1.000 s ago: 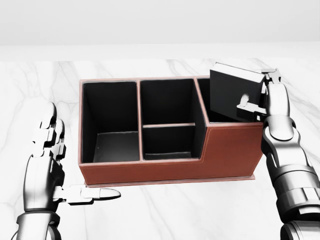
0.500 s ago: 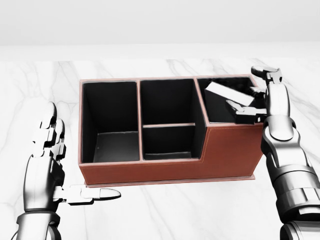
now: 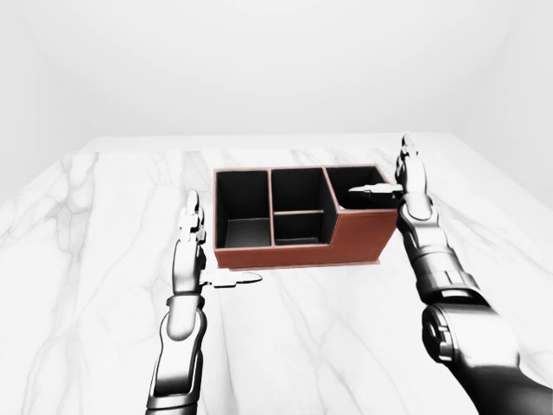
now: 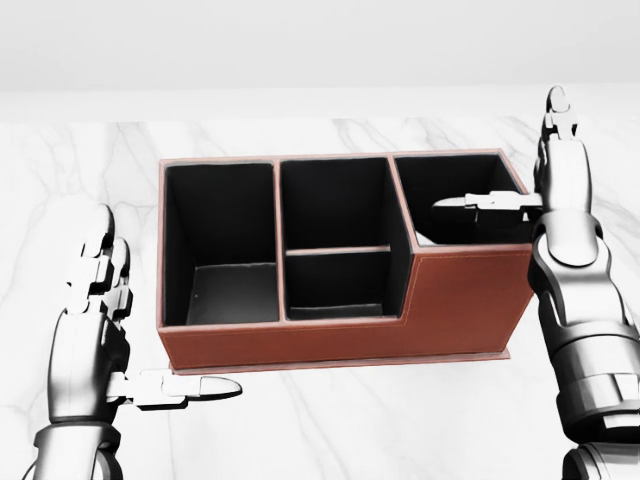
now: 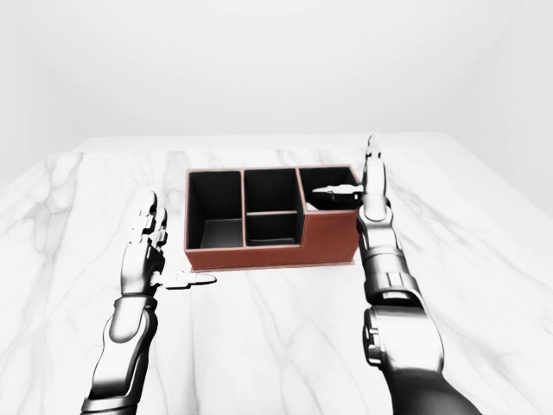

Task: Pick up the book and place it in the right compartment of the caddy.

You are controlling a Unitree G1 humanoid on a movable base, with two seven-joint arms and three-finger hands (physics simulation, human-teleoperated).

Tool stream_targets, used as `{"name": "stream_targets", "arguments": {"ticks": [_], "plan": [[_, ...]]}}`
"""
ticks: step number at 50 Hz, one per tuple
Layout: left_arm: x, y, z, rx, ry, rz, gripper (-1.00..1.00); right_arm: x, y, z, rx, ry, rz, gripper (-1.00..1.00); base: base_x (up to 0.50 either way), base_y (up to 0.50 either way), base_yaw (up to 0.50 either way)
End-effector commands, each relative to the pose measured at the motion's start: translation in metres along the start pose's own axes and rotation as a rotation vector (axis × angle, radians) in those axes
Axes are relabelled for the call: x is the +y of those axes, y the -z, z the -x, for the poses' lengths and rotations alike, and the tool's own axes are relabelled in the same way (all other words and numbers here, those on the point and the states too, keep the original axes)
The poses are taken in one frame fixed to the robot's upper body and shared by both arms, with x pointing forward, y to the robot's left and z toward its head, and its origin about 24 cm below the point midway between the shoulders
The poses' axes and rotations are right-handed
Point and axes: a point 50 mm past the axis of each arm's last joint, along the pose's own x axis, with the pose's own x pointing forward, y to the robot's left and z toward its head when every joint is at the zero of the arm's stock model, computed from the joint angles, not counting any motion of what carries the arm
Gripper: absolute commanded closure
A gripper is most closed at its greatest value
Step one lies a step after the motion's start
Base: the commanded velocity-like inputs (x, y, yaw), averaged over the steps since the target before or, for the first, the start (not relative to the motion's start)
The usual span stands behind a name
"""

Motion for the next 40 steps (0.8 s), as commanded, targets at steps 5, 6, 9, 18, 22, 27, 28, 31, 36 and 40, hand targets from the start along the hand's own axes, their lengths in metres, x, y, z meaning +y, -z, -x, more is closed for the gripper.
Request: {"name": "stream_targets", "arguments": {"ticks": [5,6,9,18,22,27,28,31,36,40], "plan": [[0.000,-0.002,0.001,-0.009,0.003,0.003,-1.00,-0.025,-0.127,0.034,-0.499,0.039,-0.061,-1.00,0.00,0.00,0.00],[0.000,-0.002,0.001,-0.009,0.004,0.002,-1.00,-0.026,-0.138,0.043,-0.560,0.036,-0.069,-1.00,0.00,0.00,0.00],[0.000,-0.002,0.001,-0.009,0.003,0.002,-1.00,-0.031,-0.173,0.070,-0.744,0.031,-0.111,-1.00,0.00,0.00,0.00],[0.000,-0.001,0.001,-0.002,0.002,0.002,-1.00,-0.035,-0.227,0.138,-1.119,0.004,-0.164,-1.00,0.00,0.00,0.00],[0.000,-0.001,0.002,-0.003,0.003,0.001,-1.00,-0.040,-0.246,0.172,-1.290,0.000,-0.202,-1.00,0.00,0.00,0.00],[0.000,-0.001,0.002,-0.003,0.003,0.001,-1.00,-0.052,-0.265,0.218,-1.516,-0.010,-0.321,-1.00,0.00,0.00,0.00],[0.000,-0.001,0.002,-0.003,0.003,0.001,-1.00,-0.054,-0.268,0.226,-1.554,-0.015,-0.340,-1.00,0.00,0.00,0.00],[0.000,-0.001,0.002,-0.002,0.003,0.001,-1.00,-0.067,-0.284,0.267,-1.763,-0.049,-0.451,-1.00,0.00,0.00,0.00],[0.001,0.002,0.001,0.011,0.003,0.001,-1.00,-0.090,-0.302,0.309,-1.944,-0.168,-0.738,-1.00,0.00,0.00,0.00],[0.000,0.002,0.002,0.011,0.003,0.001,-1.00,-0.103,-0.318,0.331,-1.956,-0.404,-0.860,-1.00,0.00,0.00,0.00]]}}
